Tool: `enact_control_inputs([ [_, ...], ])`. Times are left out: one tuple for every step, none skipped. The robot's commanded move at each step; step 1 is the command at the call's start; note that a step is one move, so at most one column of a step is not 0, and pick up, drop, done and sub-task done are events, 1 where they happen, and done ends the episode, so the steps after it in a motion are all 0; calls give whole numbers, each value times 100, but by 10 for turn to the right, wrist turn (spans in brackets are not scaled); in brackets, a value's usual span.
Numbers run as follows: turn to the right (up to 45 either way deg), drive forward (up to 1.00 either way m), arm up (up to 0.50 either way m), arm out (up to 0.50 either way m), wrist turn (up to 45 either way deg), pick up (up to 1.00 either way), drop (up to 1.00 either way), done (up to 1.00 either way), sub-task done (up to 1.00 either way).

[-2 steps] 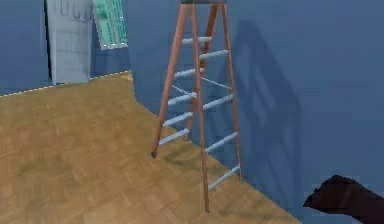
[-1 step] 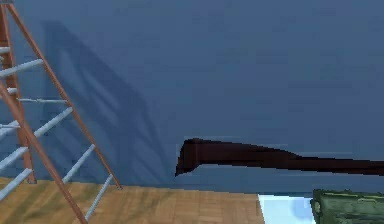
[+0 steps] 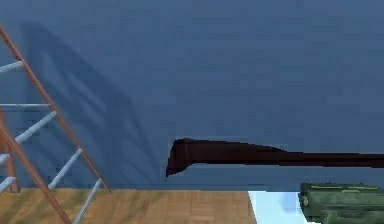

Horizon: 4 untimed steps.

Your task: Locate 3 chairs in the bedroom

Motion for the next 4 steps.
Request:
enact_control_inputs([
  [0,10,0,0,0,0,0,0,0],
  [-450,0,0,0,0,0,0,0,0],
  [-360,0,0,0,0,0,0,0,0],
  [-30,0,0,0,0,0,0,0,0],
])
